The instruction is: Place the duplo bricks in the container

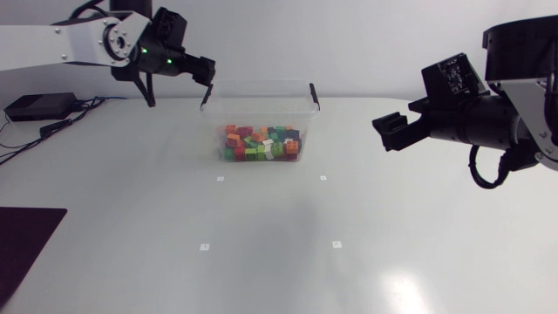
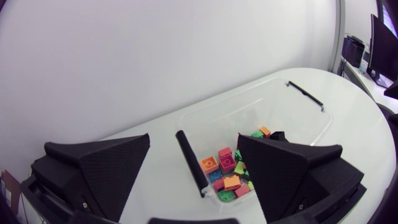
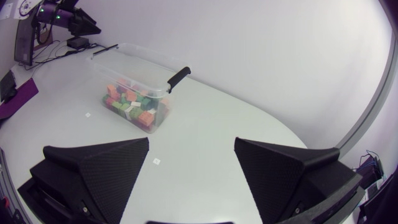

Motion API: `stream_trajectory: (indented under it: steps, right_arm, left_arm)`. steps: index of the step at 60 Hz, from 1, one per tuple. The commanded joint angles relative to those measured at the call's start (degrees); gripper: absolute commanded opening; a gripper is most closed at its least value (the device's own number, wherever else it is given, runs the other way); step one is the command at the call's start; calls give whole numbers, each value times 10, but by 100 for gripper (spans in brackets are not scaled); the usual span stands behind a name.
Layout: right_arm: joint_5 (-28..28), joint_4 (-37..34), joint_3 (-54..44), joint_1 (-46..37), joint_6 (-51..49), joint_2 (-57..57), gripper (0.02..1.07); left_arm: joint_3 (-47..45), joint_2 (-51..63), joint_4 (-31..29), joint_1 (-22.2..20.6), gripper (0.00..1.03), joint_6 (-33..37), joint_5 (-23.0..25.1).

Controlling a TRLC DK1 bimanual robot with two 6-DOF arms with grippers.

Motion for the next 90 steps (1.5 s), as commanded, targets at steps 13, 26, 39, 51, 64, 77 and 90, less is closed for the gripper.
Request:
stream_trajectory:
  steps: [13,26,39,51,64,77,90]
  right_arm:
    - [20,33,-68,-21,-11,-72,101]
    - [29,48,-99,-38,-13,-115,101]
    - [33,69,-141,-60,-15,-166,102]
    - [47,70,-168,-60,-20,-211,102]
    - [56,64,-196,-61,-31,-256,102]
    - [66,56,-230,-61,-30,-313,102]
    - [77,55,-265,-61,-29,-363,102]
  left_arm:
    - [-165,-149,67,36,99,-11,-20]
    - [-244,-230,101,50,99,-16,-45]
    - [-344,-321,156,65,99,-11,-50]
    - [-417,-402,157,76,99,-10,-50]
    - [-497,-490,178,87,99,-5,-50]
    - [-555,-563,177,101,99,-4,-50]
    - [-603,-636,171,118,99,-2,-50]
